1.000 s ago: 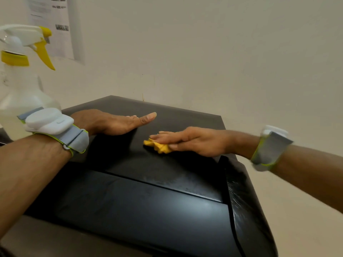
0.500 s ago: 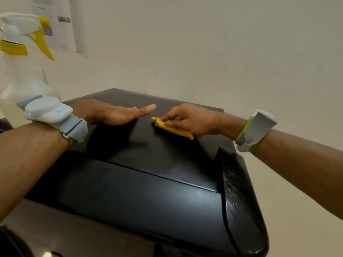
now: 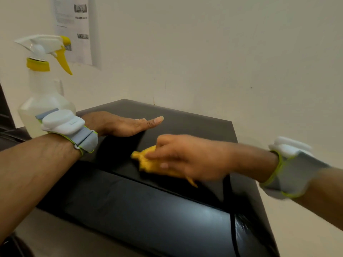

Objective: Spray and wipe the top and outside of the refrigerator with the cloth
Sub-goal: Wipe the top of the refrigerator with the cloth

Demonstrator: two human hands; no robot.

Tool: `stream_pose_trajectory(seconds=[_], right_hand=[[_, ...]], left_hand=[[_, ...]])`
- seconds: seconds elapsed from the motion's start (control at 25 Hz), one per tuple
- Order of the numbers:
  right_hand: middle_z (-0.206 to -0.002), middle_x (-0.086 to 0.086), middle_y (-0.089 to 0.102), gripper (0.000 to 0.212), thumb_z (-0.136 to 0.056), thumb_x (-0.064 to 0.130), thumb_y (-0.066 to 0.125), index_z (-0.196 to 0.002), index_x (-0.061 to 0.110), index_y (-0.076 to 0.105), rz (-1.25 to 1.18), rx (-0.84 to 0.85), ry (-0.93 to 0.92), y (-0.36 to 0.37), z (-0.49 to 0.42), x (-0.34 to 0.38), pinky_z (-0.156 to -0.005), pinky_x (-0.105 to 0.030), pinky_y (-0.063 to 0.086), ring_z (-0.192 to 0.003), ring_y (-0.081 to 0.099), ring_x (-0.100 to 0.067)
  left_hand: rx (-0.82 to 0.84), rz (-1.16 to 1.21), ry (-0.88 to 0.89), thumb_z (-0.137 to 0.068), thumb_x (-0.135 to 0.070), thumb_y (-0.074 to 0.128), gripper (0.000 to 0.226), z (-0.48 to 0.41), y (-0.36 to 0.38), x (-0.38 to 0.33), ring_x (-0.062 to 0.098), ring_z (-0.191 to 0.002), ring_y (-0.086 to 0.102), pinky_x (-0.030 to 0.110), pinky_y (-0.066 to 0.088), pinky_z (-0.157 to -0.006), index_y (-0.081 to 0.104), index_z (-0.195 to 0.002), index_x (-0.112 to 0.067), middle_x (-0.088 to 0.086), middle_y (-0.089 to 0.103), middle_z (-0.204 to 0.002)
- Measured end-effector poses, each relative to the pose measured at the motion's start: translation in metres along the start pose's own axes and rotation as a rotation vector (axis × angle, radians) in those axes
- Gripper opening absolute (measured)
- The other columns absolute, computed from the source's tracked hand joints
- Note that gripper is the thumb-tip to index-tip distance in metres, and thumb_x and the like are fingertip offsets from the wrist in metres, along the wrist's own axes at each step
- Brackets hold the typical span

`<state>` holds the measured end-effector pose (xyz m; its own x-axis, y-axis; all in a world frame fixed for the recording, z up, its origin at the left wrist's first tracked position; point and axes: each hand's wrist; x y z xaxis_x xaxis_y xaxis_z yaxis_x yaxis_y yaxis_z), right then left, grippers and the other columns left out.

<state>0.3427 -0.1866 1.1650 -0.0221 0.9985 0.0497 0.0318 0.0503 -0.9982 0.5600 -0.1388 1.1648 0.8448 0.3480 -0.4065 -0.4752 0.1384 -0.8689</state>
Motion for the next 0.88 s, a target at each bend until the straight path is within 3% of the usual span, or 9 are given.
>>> stream_pose_trajectory(seconds=[0.08, 0.12, 0.2, 0.28, 0.4, 0.52, 0.6, 0.72, 0.88], right_hand=[[-0.106, 0.002, 0.047, 0.04, -0.1, 0.02, 0.052, -0.14, 0.024, 0.051, -0.039, 0.095, -0.143, -0.013, 0.024, 0.015, -0.082, -0.018, 0.039, -0.09, 0.047, -0.006], [-0.106, 0.006, 0.045, 0.042, -0.101, 0.022, 0.051, -0.142, 0.031, 0.048, 0.005, 0.188, -0.109, -0.021, 0.034, 0.011, -0.082, -0.016, 0.039, -0.09, 0.046, -0.004], [-0.106, 0.008, 0.044, 0.042, -0.102, 0.028, 0.048, -0.143, 0.037, 0.044, 0.181, 0.266, 0.111, -0.029, 0.033, -0.01, -0.085, -0.024, 0.044, -0.093, 0.048, -0.007], [-0.107, 0.002, 0.049, 0.035, -0.103, 0.027, 0.045, -0.137, 0.027, 0.051, 0.24, 0.172, 0.262, -0.024, 0.011, -0.022, -0.087, -0.034, 0.047, -0.093, 0.053, -0.017], [-0.11, -0.008, 0.051, 0.032, -0.101, 0.022, 0.047, -0.132, 0.018, 0.056, 0.04, -0.005, 0.093, 0.0, -0.009, -0.003, -0.087, -0.036, 0.047, -0.093, 0.055, -0.023], [-0.108, 0.001, 0.043, 0.043, -0.1, 0.018, 0.05, -0.14, 0.033, 0.047, 0.013, 0.086, -0.018, -0.005, 0.025, 0.011, -0.084, -0.026, 0.044, -0.092, 0.052, -0.016], [-0.106, 0.003, 0.041, 0.046, -0.098, 0.014, 0.05, -0.137, 0.039, 0.045, 0.2, 0.161, 0.156, -0.011, 0.031, -0.014, -0.082, -0.035, 0.049, -0.089, 0.054, -0.019], [-0.106, 0.0, 0.042, 0.039, -0.098, 0.014, 0.049, -0.133, 0.029, 0.051, 0.216, 0.058, 0.378, -0.007, 0.001, -0.034, -0.082, -0.043, 0.052, -0.086, 0.056, -0.022], [-0.111, 0.003, 0.042, 0.051, -0.093, 0.006, 0.053, -0.136, 0.034, 0.052, -0.045, -0.039, 0.006, 0.007, 0.01, 0.01, -0.083, -0.027, 0.047, -0.087, 0.052, -0.015]], left_hand=[[0.004, -0.01, 0.009, -0.063, -0.093, 0.009, 0.108, 0.0, -0.001, -0.001, 0.009, -0.151, -0.004, 0.047, -0.003, -0.123, 0.0, -0.155, -0.038, -0.016, -0.003, -0.164], [0.007, -0.02, 0.02, -0.062, -0.093, 0.01, 0.108, -0.001, 0.0, -0.001, 0.009, -0.151, -0.004, 0.048, -0.003, -0.123, 0.0, -0.155, -0.039, -0.016, -0.004, -0.164], [0.003, -0.019, 0.024, -0.062, -0.093, 0.009, 0.106, -0.002, 0.0, 0.0, 0.009, -0.151, -0.005, 0.049, -0.004, -0.123, -0.001, -0.154, -0.041, -0.018, -0.004, -0.163], [-0.002, -0.013, 0.031, -0.061, -0.096, 0.009, 0.108, -0.004, -0.001, 0.001, 0.009, -0.151, -0.005, 0.048, -0.004, -0.123, -0.001, -0.154, -0.04, -0.017, -0.005, -0.163], [0.009, -0.005, 0.013, -0.064, -0.096, 0.009, 0.108, -0.003, 0.0, 0.001, 0.007, -0.151, -0.002, 0.046, -0.002, -0.124, 0.001, -0.155, -0.037, -0.016, -0.002, -0.164], [0.005, -0.005, 0.017, -0.078, -0.083, 0.009, 0.088, 0.0, 0.002, -0.003, 0.006, -0.15, -0.004, 0.042, -0.005, -0.124, 0.0, -0.153, -0.04, -0.016, -0.003, -0.163], [0.002, -0.013, 0.034, -0.078, -0.083, 0.008, 0.085, 0.0, 0.003, -0.004, 0.006, -0.15, -0.005, 0.042, -0.006, -0.123, -0.001, -0.152, -0.043, -0.016, -0.004, -0.163], [-0.007, 0.015, -0.002, -0.07, -0.088, 0.01, 0.099, 0.005, 0.002, -0.007, 0.009, -0.151, 0.001, 0.045, -0.001, -0.124, 0.005, -0.154, -0.038, -0.014, 0.002, -0.164], [-0.024, 0.039, -0.042, -0.086, -0.077, 0.01, 0.085, 0.007, 0.002, -0.011, 0.014, -0.15, 0.016, 0.041, 0.006, -0.124, 0.019, -0.155, -0.028, -0.007, 0.017, -0.163]])
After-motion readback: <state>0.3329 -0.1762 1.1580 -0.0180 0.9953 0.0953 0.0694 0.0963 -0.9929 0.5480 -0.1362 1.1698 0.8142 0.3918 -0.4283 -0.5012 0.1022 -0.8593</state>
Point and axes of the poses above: each hand's wrist, its own z-axis away from the middle knuckle, its own y-axis out of the palm, x = y × z
